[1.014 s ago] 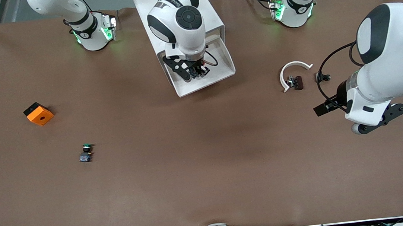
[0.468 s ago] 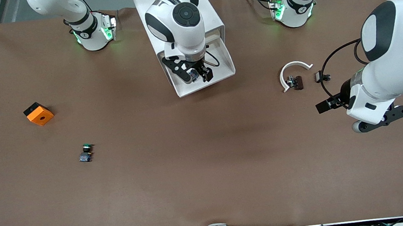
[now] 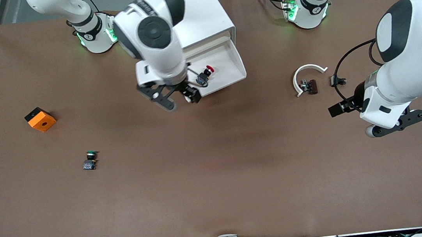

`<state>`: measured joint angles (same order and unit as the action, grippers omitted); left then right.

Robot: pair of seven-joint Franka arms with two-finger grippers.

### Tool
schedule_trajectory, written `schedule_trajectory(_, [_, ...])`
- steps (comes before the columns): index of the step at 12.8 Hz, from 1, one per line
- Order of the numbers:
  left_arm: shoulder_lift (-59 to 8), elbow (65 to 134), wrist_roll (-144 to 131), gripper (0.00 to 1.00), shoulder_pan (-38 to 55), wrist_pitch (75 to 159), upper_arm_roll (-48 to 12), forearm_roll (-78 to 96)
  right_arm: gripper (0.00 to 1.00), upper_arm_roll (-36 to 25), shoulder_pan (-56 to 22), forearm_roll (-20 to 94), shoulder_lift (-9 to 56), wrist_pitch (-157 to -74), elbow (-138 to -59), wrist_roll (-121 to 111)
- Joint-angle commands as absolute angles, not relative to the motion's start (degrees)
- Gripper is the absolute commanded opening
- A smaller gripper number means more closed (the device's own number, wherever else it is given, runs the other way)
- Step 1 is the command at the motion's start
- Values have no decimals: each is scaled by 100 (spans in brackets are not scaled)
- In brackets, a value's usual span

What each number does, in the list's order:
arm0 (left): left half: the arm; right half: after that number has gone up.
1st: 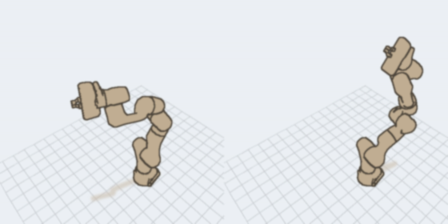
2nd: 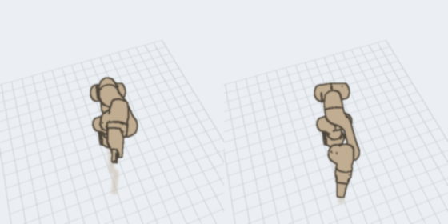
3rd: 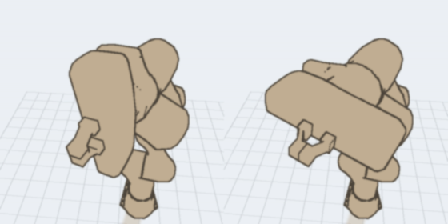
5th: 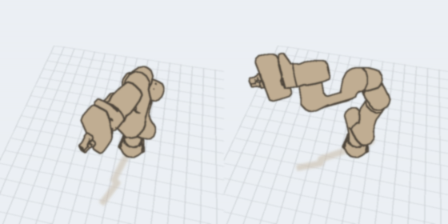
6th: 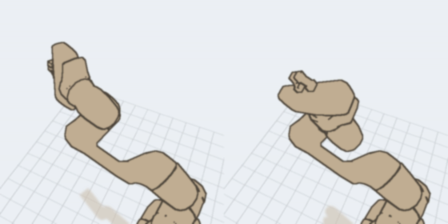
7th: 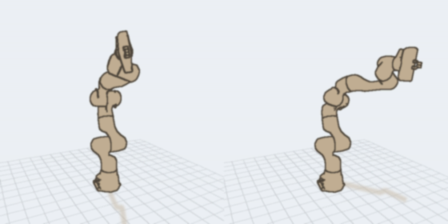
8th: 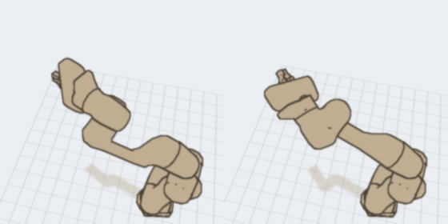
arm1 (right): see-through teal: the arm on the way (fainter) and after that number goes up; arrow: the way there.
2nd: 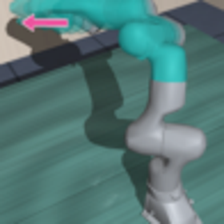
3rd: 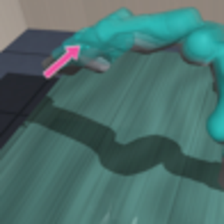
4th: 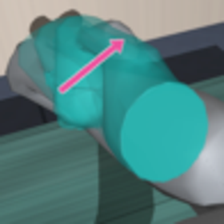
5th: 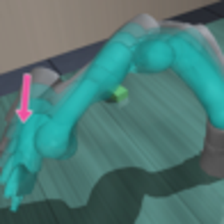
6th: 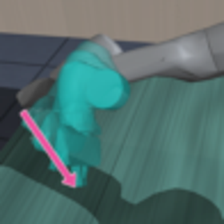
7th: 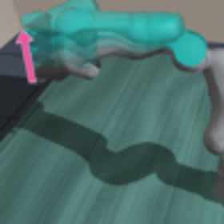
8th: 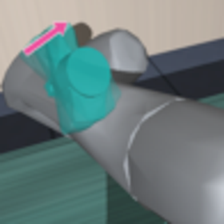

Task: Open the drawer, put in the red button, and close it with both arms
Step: 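Withdraw the right gripper to rest while the left gripper approaches the drawer, then push the drawer closed into the cabinet with the left gripper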

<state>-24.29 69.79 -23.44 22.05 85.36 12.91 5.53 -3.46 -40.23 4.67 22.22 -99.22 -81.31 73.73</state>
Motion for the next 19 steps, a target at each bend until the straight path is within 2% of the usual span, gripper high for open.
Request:
schedule_trajectory(1, [-2224, 7390, -2180, 100, 2206, 8980, 1012, 571, 100, -272, -3281, 431, 2145, -9293, -7806, 5931])
schedule_trajectory(6, [-2215, 8225, -2180, 100, 2241, 10070, 414, 571, 100, -273, -1630, 160, 1802, -8676, -7761, 2373])
schedule_trajectory(11, [-2285, 9051, -2556, 100, 2267, 11107, -122, 580, 100, -290, -64, 114, 1749, -8613, -7743, -226])
schedule_trajectory(14, [-2539, 9246, -3354, 100, 2468, 11469, -395, 571, 100, -290, 228, -130, 1626, -8308, -7682, -229])
schedule_trajectory(19, [-3023, 9325, -4331, 100, 3215, 11540, -413, 580, 100, -281, 333, -413, 1635, -8033, -7252, -246])
